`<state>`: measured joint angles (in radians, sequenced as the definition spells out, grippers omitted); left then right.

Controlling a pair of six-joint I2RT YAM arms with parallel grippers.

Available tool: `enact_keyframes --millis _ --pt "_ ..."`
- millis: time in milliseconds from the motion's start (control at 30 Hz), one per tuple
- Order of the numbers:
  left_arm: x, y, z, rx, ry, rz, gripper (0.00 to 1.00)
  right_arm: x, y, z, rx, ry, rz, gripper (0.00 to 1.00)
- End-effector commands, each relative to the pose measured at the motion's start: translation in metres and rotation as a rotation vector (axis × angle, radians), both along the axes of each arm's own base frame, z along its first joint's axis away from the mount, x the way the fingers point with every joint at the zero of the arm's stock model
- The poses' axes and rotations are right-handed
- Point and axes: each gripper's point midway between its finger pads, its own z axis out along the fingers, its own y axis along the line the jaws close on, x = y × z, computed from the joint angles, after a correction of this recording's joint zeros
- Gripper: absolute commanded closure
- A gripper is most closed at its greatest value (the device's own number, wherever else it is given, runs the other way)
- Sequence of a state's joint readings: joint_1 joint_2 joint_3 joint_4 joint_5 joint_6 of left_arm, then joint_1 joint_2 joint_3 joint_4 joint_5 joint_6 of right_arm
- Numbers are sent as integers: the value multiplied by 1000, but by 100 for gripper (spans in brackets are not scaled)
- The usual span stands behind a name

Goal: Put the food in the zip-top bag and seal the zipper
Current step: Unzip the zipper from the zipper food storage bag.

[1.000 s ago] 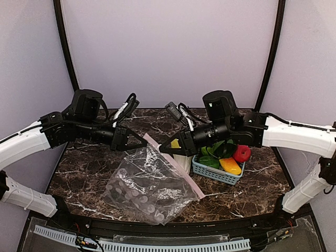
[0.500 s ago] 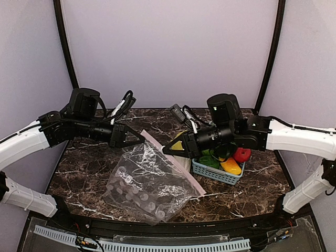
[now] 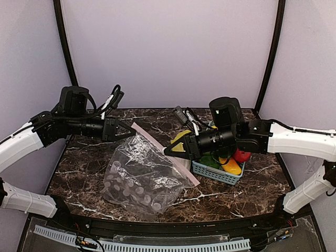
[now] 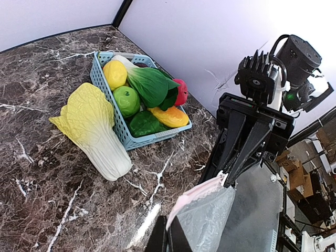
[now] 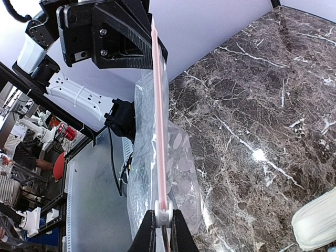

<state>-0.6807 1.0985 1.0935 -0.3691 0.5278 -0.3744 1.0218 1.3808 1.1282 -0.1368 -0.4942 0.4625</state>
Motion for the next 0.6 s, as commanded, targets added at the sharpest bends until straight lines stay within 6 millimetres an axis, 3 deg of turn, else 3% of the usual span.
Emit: enact_keyframes --millis 0,567 --pt "15 22 2 9 -24 110 99 -12 -9 -12 -38 46 8 97" --pt "25 33 2 39 -52 154 99 -13 -22 -22 -50 57 -35 97"
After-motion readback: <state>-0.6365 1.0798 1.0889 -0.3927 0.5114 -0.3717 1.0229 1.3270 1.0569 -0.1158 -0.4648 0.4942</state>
